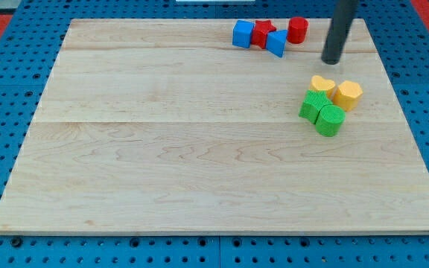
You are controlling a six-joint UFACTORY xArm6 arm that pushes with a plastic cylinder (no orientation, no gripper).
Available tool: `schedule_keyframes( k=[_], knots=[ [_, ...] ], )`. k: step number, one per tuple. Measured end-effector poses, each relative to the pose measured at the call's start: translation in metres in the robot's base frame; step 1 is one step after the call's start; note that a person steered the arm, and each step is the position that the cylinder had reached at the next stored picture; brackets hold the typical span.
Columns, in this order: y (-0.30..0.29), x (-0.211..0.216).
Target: Separate the blue cube from the red circle
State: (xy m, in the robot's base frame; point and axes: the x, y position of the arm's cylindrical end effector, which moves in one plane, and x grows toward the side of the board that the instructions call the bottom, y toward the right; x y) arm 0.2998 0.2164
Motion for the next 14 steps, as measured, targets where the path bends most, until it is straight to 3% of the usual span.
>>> schedule_keyframes(
  k=[1, 3, 5, 6, 7, 9, 10, 12, 13, 14],
  knots=[
    [-0.001, -0.042],
    [-0.008, -0.085],
    [-0.139, -0.066],
    [-0.109, -0.067],
    [-0.114, -0.097],
    [-0.236, -0.062],
    [-0.249, -0.057],
    [-0.356, -0.065],
    [-0.358, -0.070],
    [-0.320, -0.068]
  ],
)
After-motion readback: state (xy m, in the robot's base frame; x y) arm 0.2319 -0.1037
